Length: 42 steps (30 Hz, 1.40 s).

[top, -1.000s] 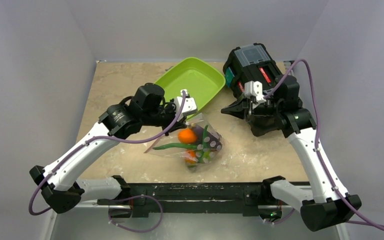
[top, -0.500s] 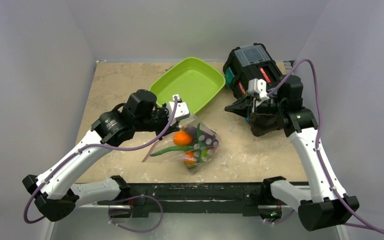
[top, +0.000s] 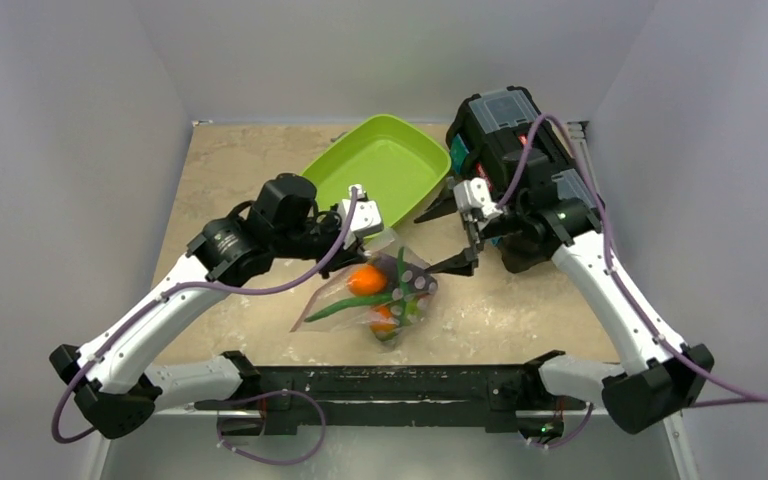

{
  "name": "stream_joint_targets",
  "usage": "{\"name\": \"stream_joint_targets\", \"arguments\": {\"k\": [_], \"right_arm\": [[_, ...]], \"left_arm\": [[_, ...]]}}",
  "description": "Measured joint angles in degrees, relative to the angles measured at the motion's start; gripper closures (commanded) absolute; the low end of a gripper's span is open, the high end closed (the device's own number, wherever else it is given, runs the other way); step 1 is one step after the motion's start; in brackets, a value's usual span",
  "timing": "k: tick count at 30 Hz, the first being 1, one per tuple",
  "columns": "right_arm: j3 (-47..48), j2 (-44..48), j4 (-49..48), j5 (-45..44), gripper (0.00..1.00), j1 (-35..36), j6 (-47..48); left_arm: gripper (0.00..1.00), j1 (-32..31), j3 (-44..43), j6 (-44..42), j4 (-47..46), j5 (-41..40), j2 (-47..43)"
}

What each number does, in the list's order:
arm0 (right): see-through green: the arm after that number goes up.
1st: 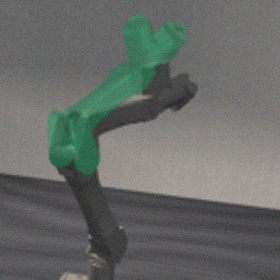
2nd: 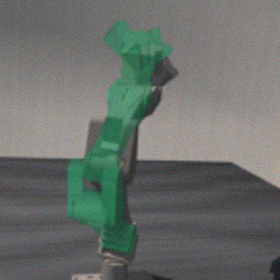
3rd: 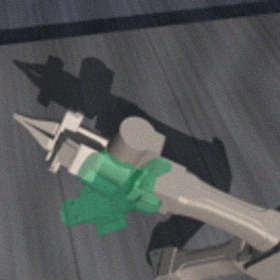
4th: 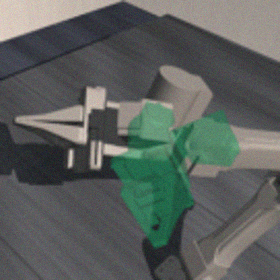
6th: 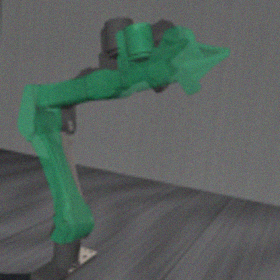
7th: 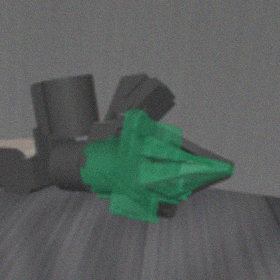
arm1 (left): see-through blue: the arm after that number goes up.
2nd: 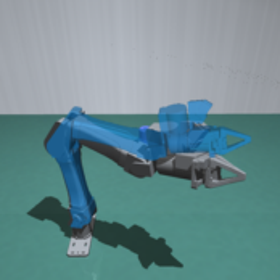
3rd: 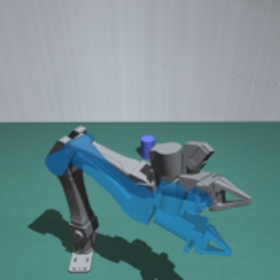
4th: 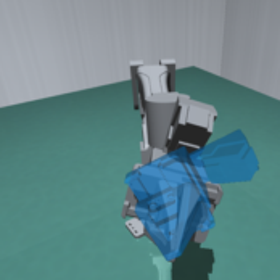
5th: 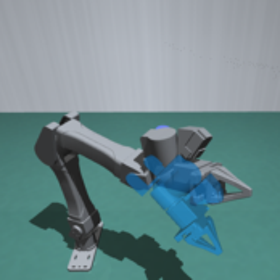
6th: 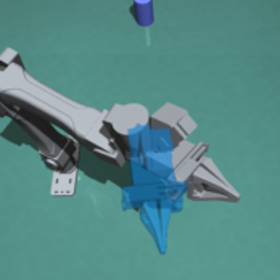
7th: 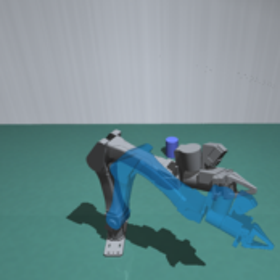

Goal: Open the zip-top bag and remove the fake food
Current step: Unzip the zipper food storage bag at the center of the board.

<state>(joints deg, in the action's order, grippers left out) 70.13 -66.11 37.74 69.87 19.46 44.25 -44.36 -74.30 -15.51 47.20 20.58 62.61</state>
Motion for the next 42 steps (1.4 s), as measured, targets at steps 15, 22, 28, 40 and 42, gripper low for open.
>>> {"name": "stream_joint_targets", "arguments": {"k": [15, 22, 28, 40, 42], "right_arm": [[9.6, -9.7, 17.0, -0.3, 0.41, 8.1, 21.9], [9.3, -7.9, 12.2, -2.1, 0.98, 9.0, 15.2], [7.8, -6.4, 6.8, -5.5, 1.00, 9.1, 9.2], [4.3, -1.6, -1.6, -5.7, 1.00, 5.2, 0.2], [4.0, -1.3, -2.1, -5.6, 1.00, 4.3, -0.4]], "left_arm": [[1.00, 0.0, -7.6, 5.5, -6.1, 11.2, 11.3], [1.00, 0.0, -7.9, 6.0, -6.2, 12.0, 12.0], [1.00, -0.1, -7.9, 5.9, -6.3, 11.7, 12.0], [1.00, -0.3, -4.7, 1.1, -5.4, 5.1, 5.6], [1.00, -0.3, -4.0, 0.4, -4.6, 3.8, 4.8]]}}
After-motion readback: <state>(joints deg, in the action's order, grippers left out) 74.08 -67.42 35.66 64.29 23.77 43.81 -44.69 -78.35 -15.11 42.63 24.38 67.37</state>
